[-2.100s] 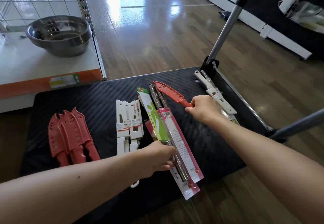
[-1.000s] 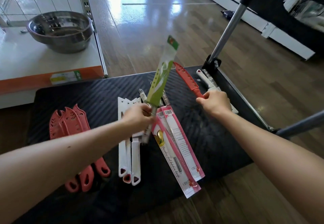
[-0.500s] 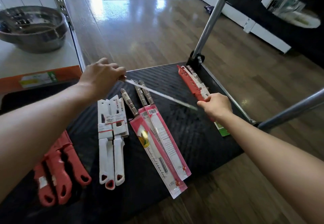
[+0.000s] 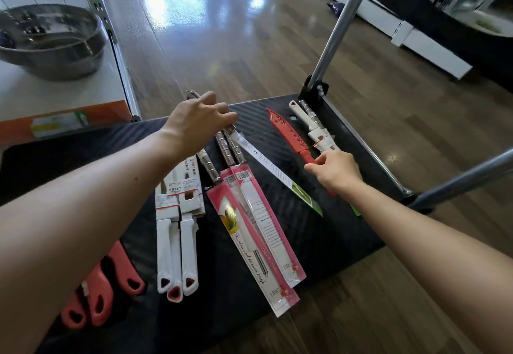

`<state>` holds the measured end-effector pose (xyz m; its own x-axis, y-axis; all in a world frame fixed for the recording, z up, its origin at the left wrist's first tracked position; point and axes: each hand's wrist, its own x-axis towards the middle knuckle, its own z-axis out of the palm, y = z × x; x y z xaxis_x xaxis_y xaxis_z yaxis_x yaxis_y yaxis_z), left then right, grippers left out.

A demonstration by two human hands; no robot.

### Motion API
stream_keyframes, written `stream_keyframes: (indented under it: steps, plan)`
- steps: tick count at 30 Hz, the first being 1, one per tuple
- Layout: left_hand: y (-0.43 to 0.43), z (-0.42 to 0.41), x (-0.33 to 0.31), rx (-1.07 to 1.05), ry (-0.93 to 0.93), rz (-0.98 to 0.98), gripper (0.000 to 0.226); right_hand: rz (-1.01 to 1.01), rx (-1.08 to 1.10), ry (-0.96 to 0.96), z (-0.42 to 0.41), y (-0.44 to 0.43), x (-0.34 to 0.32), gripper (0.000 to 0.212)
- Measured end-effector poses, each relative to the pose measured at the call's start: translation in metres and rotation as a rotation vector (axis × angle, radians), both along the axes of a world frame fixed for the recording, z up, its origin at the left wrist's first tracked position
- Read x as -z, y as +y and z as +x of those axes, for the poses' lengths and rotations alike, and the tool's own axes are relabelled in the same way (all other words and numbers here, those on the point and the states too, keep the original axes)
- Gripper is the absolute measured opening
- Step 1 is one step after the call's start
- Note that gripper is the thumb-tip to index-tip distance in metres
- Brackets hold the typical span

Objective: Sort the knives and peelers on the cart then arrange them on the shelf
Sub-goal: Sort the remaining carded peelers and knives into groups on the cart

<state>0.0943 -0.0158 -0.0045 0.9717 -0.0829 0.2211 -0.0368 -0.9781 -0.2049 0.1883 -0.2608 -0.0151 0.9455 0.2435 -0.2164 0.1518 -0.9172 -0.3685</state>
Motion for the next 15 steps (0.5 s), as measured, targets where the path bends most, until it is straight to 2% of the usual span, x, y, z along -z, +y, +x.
stream_keyframes:
  steps: [8, 15]
  plan:
    - [-0.035, 0.033, 0.012, 0.124, -0.037, -0.127, 0.027, 0.012, 0.043, 0.044, 0.001, -0.016, 0.009, 0.022]
    - [-0.079, 0.073, 0.037, 0.103, 0.101, -0.191, 0.027, 0.027, 0.162, 0.022, 0.007, -0.04, 0.015, 0.027]
